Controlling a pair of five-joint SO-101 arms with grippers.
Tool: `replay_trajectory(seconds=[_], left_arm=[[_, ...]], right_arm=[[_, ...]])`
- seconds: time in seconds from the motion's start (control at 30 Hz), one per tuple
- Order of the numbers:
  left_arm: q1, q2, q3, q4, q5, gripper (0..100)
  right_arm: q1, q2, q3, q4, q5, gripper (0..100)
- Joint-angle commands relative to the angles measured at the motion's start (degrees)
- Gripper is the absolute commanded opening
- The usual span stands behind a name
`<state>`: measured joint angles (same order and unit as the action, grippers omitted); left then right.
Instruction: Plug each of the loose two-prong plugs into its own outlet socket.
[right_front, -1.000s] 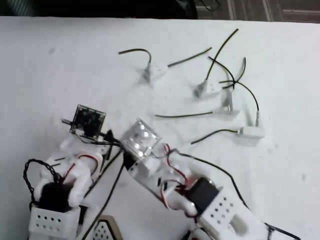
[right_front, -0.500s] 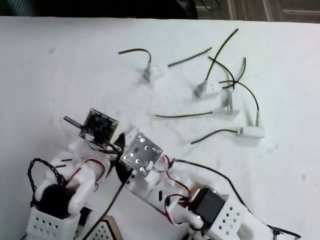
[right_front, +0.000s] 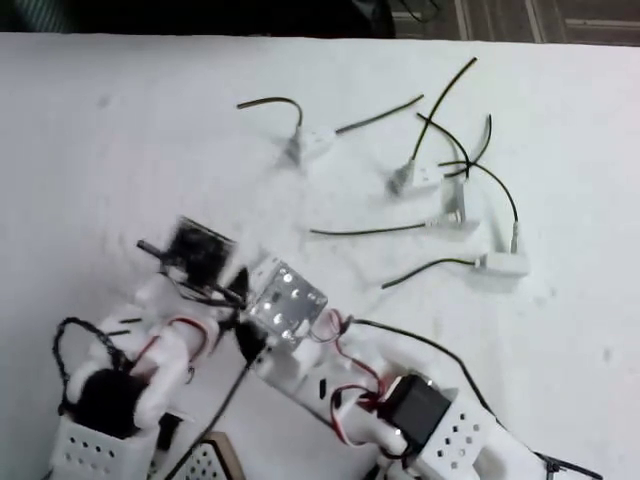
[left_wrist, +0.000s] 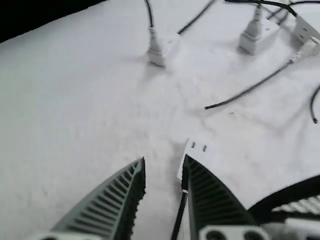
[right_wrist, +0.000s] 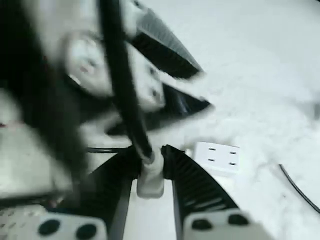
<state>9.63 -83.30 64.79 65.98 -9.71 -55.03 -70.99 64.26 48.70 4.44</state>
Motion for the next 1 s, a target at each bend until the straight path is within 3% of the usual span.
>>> replay_trajectory(seconds=[0.0, 0.17, 0.5, 0.63, 0.8, 0.97], left_arm=[[-8.6, -0.3, -3.0, 0.0, 3.7, 14], [-13.5, -0.3, -3.3, -0.2, 5.4, 14], [-26.5, -0.3, -7.0, 8.1, 3.5, 14], [-30.1, -0.3, 0.2, 5.1, -2.5, 14], [-35.2, -0.3, 10.9, -4.0, -4.6, 14], [-35.7, -0.3, 12.1, -4.6, -5.5, 14]], right_arm=[[7.6, 0.0, -2.5, 0.6, 0.1, 1.7], [14.0, 5.3, -6.6, 0.7, 0.2, 1.7], [14.7, 22.5, -12.0, -6.7, 6.4, 1.7], [14.7, 31.5, -12.3, -14.4, 6.5, 1.7], [15.1, 40.6, -12.3, -24.9, 6.2, 1.8], [16.0, 48.8, -12.1, -33.7, 6.0, 1.8]])
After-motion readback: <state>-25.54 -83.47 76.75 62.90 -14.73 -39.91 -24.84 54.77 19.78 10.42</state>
